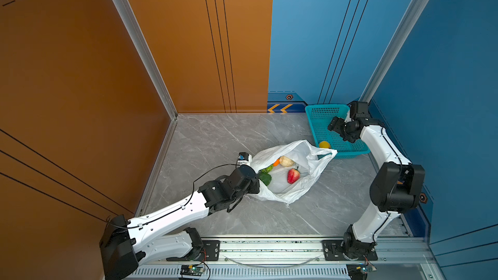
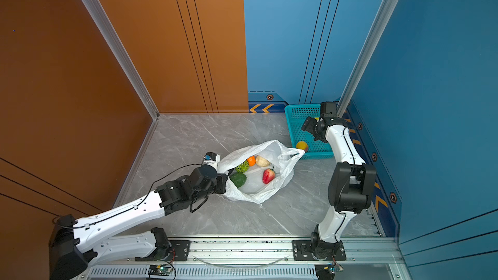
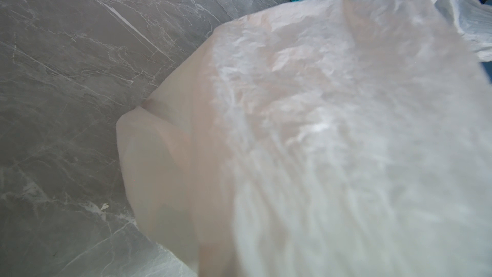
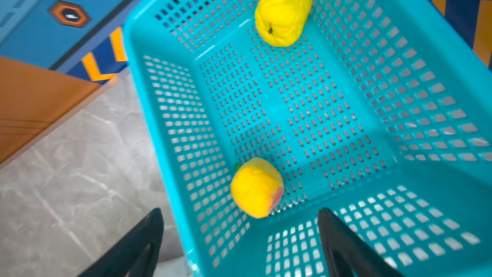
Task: Untie the knot of the plastic bag and take out the fruit
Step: Place the fruit in the basket, then pick up the fruit from the plastic bag.
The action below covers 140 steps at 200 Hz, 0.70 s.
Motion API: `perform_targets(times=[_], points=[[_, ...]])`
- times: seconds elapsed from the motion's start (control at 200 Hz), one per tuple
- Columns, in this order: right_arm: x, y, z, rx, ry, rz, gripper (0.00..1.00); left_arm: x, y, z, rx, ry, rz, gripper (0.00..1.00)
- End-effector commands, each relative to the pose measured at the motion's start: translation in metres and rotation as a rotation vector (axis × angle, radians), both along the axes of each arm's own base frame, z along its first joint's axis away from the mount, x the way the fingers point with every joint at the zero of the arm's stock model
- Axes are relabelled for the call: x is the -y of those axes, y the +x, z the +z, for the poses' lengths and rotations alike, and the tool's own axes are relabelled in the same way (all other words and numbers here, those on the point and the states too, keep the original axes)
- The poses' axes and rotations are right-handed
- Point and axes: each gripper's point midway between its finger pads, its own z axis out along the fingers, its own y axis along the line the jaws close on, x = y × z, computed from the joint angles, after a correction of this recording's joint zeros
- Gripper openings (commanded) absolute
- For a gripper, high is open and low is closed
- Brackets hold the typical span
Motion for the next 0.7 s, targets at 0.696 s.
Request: perform_targets(times=[0.696], points=[[-0.212, -0.188, 0.105, 0.097, -0.047, 0.535, 1.0, 0.007, 0.0, 0.005, 0.02, -0.014, -0.015, 0.0]])
